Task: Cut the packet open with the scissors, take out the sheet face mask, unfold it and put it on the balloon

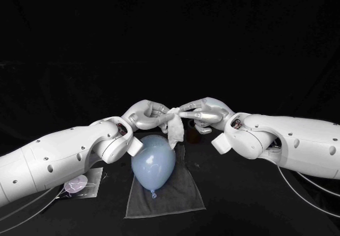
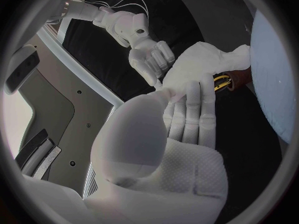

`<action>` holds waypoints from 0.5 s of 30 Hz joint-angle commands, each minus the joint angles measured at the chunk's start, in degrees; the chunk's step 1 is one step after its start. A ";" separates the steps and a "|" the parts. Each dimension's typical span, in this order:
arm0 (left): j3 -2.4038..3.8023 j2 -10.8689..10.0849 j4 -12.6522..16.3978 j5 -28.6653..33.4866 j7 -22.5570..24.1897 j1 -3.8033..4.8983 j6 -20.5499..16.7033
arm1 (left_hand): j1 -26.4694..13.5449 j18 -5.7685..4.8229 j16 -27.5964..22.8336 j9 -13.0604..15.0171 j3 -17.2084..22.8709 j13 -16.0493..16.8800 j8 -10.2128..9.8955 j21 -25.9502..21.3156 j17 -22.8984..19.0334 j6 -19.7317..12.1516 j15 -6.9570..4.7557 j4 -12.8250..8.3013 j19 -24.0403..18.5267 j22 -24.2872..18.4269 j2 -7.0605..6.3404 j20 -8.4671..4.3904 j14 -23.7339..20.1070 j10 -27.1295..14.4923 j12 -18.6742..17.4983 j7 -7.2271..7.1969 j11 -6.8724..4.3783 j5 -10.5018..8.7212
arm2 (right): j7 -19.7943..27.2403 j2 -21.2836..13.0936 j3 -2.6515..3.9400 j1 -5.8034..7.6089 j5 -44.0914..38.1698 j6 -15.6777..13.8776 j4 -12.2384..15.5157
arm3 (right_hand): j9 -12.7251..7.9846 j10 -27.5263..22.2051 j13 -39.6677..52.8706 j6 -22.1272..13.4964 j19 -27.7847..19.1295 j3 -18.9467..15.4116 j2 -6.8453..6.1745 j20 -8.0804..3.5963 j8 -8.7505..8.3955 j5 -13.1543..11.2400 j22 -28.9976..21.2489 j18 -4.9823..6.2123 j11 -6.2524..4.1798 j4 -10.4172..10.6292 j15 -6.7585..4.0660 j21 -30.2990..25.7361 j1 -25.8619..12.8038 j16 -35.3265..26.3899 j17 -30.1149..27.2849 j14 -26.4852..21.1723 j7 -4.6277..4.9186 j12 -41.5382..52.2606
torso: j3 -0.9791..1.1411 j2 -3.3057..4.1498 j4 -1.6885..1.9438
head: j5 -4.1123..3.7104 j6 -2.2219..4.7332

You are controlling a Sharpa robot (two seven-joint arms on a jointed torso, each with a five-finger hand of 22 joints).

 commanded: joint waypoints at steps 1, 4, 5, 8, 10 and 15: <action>0.06 -0.01 0.16 0.39 0.69 0.04 0.85 | -0.45 0.60 0.31 3.92 0.20 0.05 0.79 0.15 0.05 0.46 0.09 0.03 -0.40 0.00 0.25 0.06 -0.42 0.22 -0.19 0.19 0.08 0.20 | 1.16 0.09 0.04 -0.02 -0.47 -0.76 -0.07 | -0.05 2.32 12.02 0.53 1.15 0.14 0.35 0.40 -0.16 -0.08 5.85 0.56 0.45 -0.20 0.24 0.01 0.24 0.20 15.06 5.99 0.01 -0.06 | 0.01 0.00 0.01 | 0.01 -0.02; 0.06 -0.05 0.17 0.39 0.66 0.04 0.86 | -0.45 0.60 0.31 3.92 0.20 0.05 0.79 0.15 0.05 0.46 0.09 0.03 -0.40 0.00 0.25 0.06 -0.42 0.22 -0.19 0.19 0.08 0.20 | 1.42 0.12 0.04 -0.02 -0.43 -1.43 -0.06 | -0.04 2.36 12.04 0.98 1.19 0.24 0.40 0.40 -0.03 -0.09 5.94 0.54 0.38 -0.28 0.21 0.11 0.03 0.20 15.06 5.99 -0.09 0.00 | 0.00 -0.01 -0.02 | 0.09 0.03; 0.06 -0.06 0.18 0.39 0.65 0.04 0.87 | -0.72 0.60 0.32 4.10 0.65 0.16 0.88 0.15 0.07 0.50 0.06 -0.21 -0.37 0.00 0.03 0.04 -0.41 0.30 -0.15 0.16 0.04 0.19 | 1.53 0.14 0.04 -0.02 -0.42 -1.72 -0.06 | -0.02 2.41 12.07 1.35 1.21 0.33 0.45 0.38 0.11 -0.10 5.97 0.54 0.30 -0.38 0.16 0.14 -0.10 0.20 15.06 5.99 -0.20 0.08 | -0.02 -0.01 -0.02 | 0.11 0.01; 0.06 -0.07 0.22 0.39 0.63 0.04 0.91 | -0.72 0.60 0.32 4.10 0.65 0.16 0.88 0.15 0.07 0.50 0.06 -0.21 -0.37 0.00 0.03 0.04 -0.41 0.30 -0.15 0.16 0.04 0.19 | 1.76 0.23 0.04 -0.02 -0.39 -2.52 -0.08 | 0.08 2.46 12.09 2.11 1.25 0.39 0.47 0.31 0.45 -0.11 6.05 0.53 0.11 -0.58 0.02 0.24 -0.34 0.20 15.06 5.99 -0.46 0.16 | 0.02 0.00 -0.01 | 0.11 0.01; 0.06 -0.08 0.25 0.39 0.62 0.04 0.93 | -0.91 0.61 0.32 4.22 0.94 0.24 0.93 0.16 0.09 0.54 0.04 -0.40 -0.36 0.00 -0.16 0.03 -0.39 0.36 -0.12 0.14 0.02 0.19 | 1.87 0.38 0.04 -0.02 -0.40 -3.17 -0.15 | 0.16 2.45 12.06 2.52 1.25 0.28 0.33 0.22 0.67 -0.12 6.04 0.54 -0.03 -0.67 -0.10 0.21 -0.68 0.20 15.06 5.99 -0.61 0.14 | 0.03 -0.01 -0.01 | 0.09 0.00; 0.06 -0.07 0.40 0.40 0.60 0.04 0.98 | -1.16 0.61 0.32 4.36 1.26 0.33 0.97 0.17 0.10 0.55 0.02 -0.64 -0.34 0.01 -0.47 0.01 -0.39 0.41 -0.10 0.12 -0.01 0.19 | 1.82 0.86 0.04 -0.02 -1.15 -4.32 -0.27 | 0.17 2.41 12.01 2.66 1.27 -0.15 -0.43 0.09 0.76 -0.17 6.10 0.53 -0.17 -0.99 -0.24 0.26 -1.19 0.20 15.06 5.99 -0.76 0.09 | 0.02 -0.01 -0.06 | 0.03 -0.03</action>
